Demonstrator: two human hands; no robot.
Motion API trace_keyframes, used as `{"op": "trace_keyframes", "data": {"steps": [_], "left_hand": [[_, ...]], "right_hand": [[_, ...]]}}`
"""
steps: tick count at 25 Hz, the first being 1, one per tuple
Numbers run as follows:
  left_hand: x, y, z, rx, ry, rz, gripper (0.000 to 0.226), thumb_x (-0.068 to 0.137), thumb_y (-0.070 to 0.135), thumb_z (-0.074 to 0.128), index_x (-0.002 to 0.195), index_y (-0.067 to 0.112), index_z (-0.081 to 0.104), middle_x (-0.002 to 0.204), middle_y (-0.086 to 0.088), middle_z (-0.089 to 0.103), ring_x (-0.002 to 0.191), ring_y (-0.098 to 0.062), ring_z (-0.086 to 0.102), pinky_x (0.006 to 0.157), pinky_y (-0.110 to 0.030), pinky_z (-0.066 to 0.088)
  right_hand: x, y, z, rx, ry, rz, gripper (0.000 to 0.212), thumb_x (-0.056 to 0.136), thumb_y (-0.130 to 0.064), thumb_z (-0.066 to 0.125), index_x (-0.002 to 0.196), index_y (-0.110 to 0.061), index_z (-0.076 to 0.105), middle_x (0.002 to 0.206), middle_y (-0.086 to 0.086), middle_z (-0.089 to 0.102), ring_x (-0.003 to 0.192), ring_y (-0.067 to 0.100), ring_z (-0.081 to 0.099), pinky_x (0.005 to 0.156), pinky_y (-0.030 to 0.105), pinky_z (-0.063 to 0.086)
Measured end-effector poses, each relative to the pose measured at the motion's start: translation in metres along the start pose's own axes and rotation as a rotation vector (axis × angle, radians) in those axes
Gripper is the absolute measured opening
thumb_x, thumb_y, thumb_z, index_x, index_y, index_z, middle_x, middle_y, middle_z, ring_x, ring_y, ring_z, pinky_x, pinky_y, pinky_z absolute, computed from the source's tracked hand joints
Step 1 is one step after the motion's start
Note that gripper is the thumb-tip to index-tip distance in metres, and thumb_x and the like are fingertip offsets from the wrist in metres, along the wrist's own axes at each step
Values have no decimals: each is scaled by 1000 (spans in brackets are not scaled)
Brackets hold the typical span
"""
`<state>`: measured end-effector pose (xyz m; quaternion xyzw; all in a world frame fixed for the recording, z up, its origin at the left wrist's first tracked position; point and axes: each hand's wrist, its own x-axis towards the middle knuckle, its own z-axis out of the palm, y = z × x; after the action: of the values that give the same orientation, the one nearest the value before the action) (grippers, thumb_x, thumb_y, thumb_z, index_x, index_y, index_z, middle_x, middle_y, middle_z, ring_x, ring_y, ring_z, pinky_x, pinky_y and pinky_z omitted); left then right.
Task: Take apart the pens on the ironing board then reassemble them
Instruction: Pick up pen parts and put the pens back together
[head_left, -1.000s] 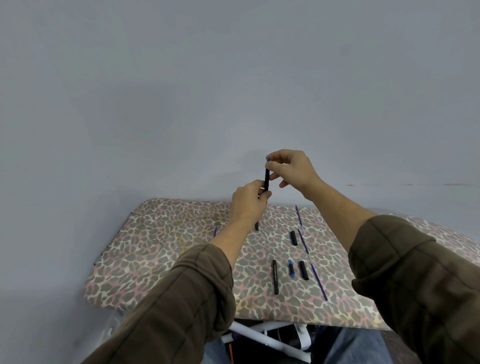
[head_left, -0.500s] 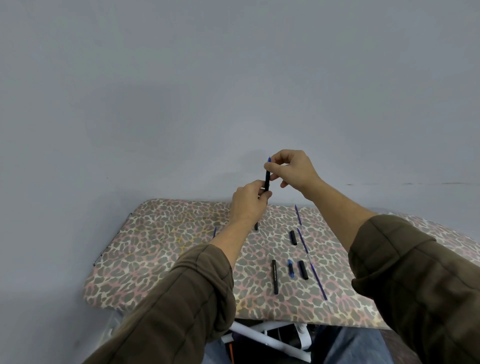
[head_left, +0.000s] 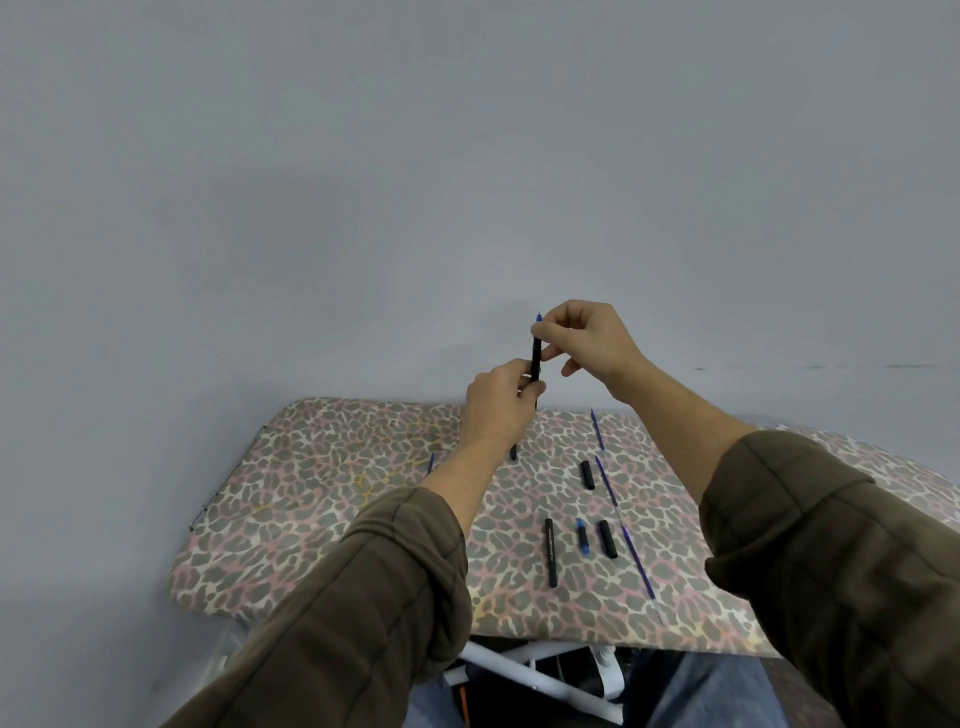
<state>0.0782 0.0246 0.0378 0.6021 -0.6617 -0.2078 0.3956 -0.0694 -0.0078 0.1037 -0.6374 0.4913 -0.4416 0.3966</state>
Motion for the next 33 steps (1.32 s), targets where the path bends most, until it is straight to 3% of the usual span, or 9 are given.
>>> {"op": "trace_keyframes", "data": {"steps": [3, 8, 11, 17, 21, 33], "left_hand": [[1, 1, -1, -10, -1, -4, 23, 96, 25, 67, 118, 18, 71, 104, -2, 78, 90, -21, 74, 86, -45, 59], [0, 3, 0, -4, -7, 2, 24, 97, 24, 68, 119, 18, 71, 105, -2, 78, 91, -20, 74, 88, -44, 59], [0, 3, 0, -11, -3, 2, 24, 97, 23, 68, 119, 17, 71, 104, -3, 78, 89, -21, 74, 87, -44, 59], [-2, 3, -1, -10, -11, 1, 22, 96, 23, 67, 118, 18, 71, 104, -2, 78, 88, -21, 74, 86, -44, 59], [-1, 5, 0, -25, -15, -5, 22, 97, 23, 67, 118, 19, 71, 103, -2, 78, 86, -20, 74, 85, -44, 59], [0, 6, 3, -22, -19, 5, 22, 96, 22, 67, 117, 17, 71, 105, -3, 78, 93, -22, 74, 87, -45, 58]], "right_hand": [[0, -1, -2, 24, -12, 9, 14, 95, -16, 71, 106, -9, 77, 104, 3, 77, 84, 21, 79, 55, 28, 54], [-1, -1, -4, 16, -15, 12, 13, 92, -18, 74, 99, -7, 74, 96, 5, 75, 83, 22, 79, 54, 28, 53], [-2, -1, -5, 47, -29, 10, 13, 95, -15, 69, 105, -13, 78, 107, -1, 78, 85, 20, 79, 54, 26, 54], [-2, 1, -5, 4, -23, 7, 11, 96, -14, 68, 102, -8, 76, 109, 9, 77, 86, 20, 78, 55, 26, 53], [-4, -2, -7, 2, -45, -8, 18, 98, -14, 65, 110, -17, 78, 109, 1, 78, 85, 14, 77, 55, 25, 54], [-5, -2, -10, -24, -40, -12, 16, 98, -14, 66, 109, -12, 78, 110, 5, 77, 84, 12, 74, 55, 25, 54]]}}
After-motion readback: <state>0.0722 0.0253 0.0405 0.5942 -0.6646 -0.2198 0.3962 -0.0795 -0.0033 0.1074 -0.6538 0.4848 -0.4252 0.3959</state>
